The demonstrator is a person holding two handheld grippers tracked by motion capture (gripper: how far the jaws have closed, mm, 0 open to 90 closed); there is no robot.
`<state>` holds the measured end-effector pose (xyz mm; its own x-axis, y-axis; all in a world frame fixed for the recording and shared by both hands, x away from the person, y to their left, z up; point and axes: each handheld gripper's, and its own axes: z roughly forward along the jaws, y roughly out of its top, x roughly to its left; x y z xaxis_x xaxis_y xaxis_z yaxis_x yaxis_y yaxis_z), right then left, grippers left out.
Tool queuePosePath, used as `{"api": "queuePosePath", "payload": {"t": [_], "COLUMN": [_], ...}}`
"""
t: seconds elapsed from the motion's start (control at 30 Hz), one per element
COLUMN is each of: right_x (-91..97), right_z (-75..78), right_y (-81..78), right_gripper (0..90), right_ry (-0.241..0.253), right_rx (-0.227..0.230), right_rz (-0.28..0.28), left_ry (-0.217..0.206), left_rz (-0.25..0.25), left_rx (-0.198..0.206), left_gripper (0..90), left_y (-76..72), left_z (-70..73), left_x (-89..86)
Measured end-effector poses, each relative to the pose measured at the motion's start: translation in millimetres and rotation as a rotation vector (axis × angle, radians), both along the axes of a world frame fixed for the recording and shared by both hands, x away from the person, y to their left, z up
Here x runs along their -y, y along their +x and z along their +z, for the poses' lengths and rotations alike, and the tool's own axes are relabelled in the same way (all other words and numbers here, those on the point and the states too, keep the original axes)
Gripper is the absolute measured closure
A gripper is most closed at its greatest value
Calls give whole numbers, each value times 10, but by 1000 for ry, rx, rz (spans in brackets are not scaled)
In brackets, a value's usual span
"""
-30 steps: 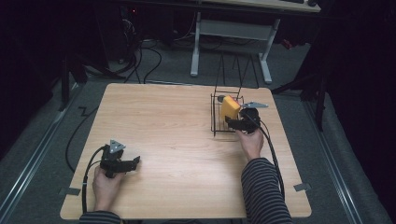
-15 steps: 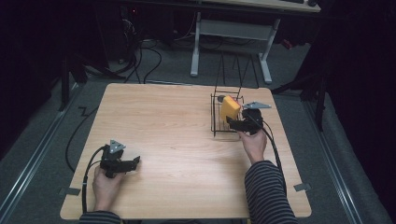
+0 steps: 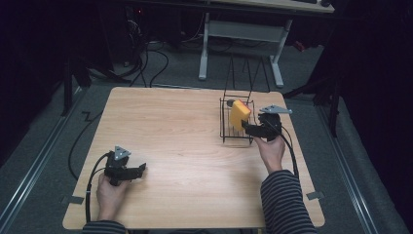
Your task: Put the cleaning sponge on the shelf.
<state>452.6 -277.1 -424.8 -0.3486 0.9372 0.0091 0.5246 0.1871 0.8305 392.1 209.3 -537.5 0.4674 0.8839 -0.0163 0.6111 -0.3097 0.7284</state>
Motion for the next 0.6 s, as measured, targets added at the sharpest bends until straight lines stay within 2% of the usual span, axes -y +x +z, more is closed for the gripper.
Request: {"api": "queuePosePath", "payload": {"t": [0.5,0.6], "right_x": [214,241], "right_z": [78,141], "right_y": [-198,-263], "right_gripper": [268,284], "right_ry": [54,61], "right_rx": [28,50], "right_rz": [-18,-19], "left_ry": [0,-1], "left_rz": [0,0], "left_rx": [0,-1], "left_gripper": [158,158], "left_y": [0,0], "left_z": [0,0], "left_x": [0,0]}}
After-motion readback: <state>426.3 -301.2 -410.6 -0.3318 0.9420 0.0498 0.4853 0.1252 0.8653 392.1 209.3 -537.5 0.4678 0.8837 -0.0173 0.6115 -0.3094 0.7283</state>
